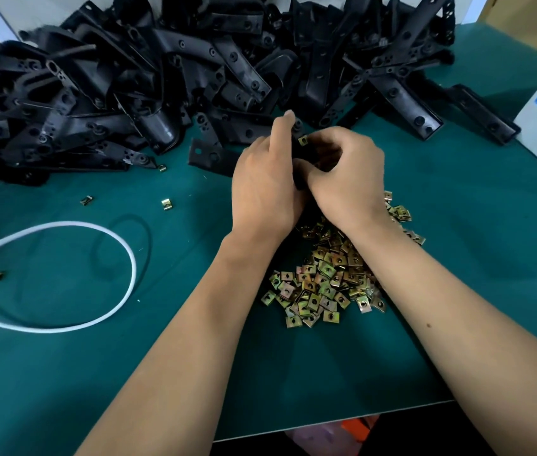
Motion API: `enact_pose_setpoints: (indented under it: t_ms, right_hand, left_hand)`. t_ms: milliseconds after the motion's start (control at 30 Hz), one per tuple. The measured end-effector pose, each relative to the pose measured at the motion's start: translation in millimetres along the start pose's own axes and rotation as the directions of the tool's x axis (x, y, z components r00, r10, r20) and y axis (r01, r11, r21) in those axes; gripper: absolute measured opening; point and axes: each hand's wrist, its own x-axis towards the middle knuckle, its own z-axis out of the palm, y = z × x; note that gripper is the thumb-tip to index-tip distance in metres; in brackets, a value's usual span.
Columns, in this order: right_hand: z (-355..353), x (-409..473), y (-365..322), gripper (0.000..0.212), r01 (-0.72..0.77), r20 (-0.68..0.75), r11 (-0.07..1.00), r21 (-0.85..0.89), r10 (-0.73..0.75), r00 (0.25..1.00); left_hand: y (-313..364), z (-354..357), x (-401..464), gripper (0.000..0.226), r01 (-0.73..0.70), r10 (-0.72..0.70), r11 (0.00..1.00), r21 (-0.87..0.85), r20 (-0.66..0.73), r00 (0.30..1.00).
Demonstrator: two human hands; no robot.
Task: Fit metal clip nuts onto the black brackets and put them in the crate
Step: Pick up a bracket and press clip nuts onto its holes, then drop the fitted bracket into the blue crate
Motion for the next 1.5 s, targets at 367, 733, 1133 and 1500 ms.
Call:
enact_pose_setpoints:
  t_ms: [367,733,1133,1500]
  right_hand:
    - [-2,3,-3,0.02,-0.03,-0.029,0.999,-0.036,0.029,0.999]
    - [-42,1,2,0.019,-0.008,0.036,0.99,-0.141,0.013,0.999]
    - [-260,-56,58,0.024,-0.259,-0.276,0.965,0.044,0.261,0.925]
    - [-394,-279,217,0.015,-0.705,-0.636,0.535,0.465,0.756,0.154]
  left_hand:
    - [8,-4,-3,0.065,-0.018,0.018,1.0,0.012,0.024,1.0]
    - [37,-10,0,0.08,-0.121,0.102,0.989,0.086,0.191,0.976]
    - [260,43,-13,0.078,-0.529,0.524,0.845,-0.079,0.324,0.788]
    - [376,143,-181,0.044,-0.703,0.875,0.437,-0.561,0.446,0.188]
